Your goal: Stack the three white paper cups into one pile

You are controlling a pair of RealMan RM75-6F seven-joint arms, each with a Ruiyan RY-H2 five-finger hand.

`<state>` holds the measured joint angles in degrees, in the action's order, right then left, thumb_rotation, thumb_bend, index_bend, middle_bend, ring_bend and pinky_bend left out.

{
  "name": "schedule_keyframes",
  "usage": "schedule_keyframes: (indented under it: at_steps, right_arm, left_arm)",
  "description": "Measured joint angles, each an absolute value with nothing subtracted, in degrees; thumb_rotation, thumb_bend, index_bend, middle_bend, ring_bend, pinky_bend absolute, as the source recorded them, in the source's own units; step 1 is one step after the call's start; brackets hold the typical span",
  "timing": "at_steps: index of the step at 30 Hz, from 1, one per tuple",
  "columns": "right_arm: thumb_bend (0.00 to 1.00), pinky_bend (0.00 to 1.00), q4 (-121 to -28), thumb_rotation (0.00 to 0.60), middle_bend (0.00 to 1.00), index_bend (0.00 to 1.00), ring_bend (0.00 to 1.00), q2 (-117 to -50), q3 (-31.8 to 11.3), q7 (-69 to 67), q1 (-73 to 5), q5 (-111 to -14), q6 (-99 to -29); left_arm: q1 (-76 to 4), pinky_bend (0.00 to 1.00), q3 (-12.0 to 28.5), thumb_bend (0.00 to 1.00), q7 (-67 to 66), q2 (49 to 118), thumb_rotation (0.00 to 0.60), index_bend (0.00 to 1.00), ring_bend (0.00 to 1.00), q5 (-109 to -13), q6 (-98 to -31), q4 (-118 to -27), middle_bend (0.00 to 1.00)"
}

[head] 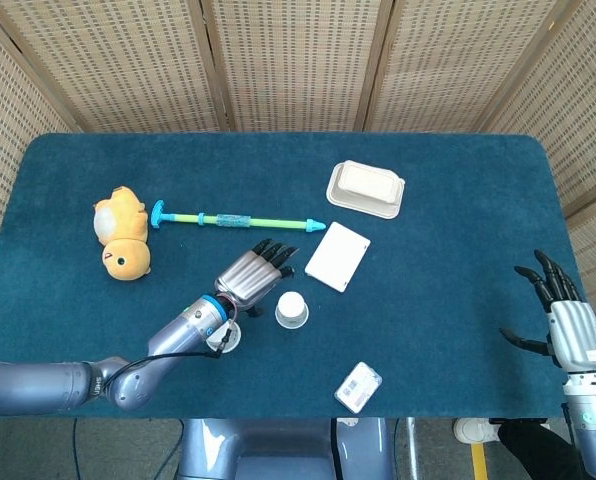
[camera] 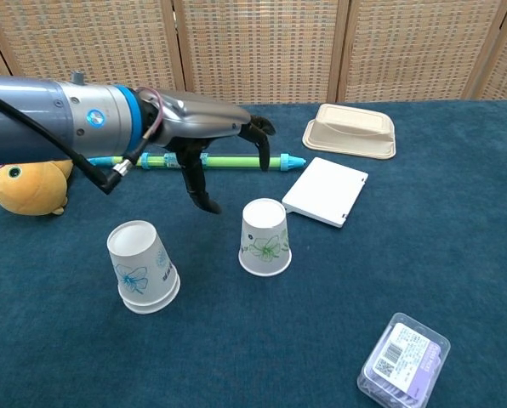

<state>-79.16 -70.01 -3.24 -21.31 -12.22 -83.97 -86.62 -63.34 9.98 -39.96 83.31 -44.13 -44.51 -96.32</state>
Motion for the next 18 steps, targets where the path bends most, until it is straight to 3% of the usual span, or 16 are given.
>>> schedule_keyframes:
  at_steps: [8,18]
  right_arm:
    - [0.22,0.16,-78.15,0.600,0.00,0.21,0.00,-69.45,-4.60,-24.91,-11.32,-83.70,-86.62]
    - [0.22,0.16,-77.30,0.600,0.00,0.22,0.00,-69.14,-5.89,-27.43,-10.30,-84.37,-87.31]
  left_arm:
    - [-68.79,0.04,8.16,0.23,-45.01,88.55,0.600,0.29,0.00,-36.87,-47.01,-93.50,0.00]
    - [-70.84,0.05,6.16,0.24,-46.42,92.53,0.600,0.48,0.00,-34.78,-49.91,-90.39,0.00]
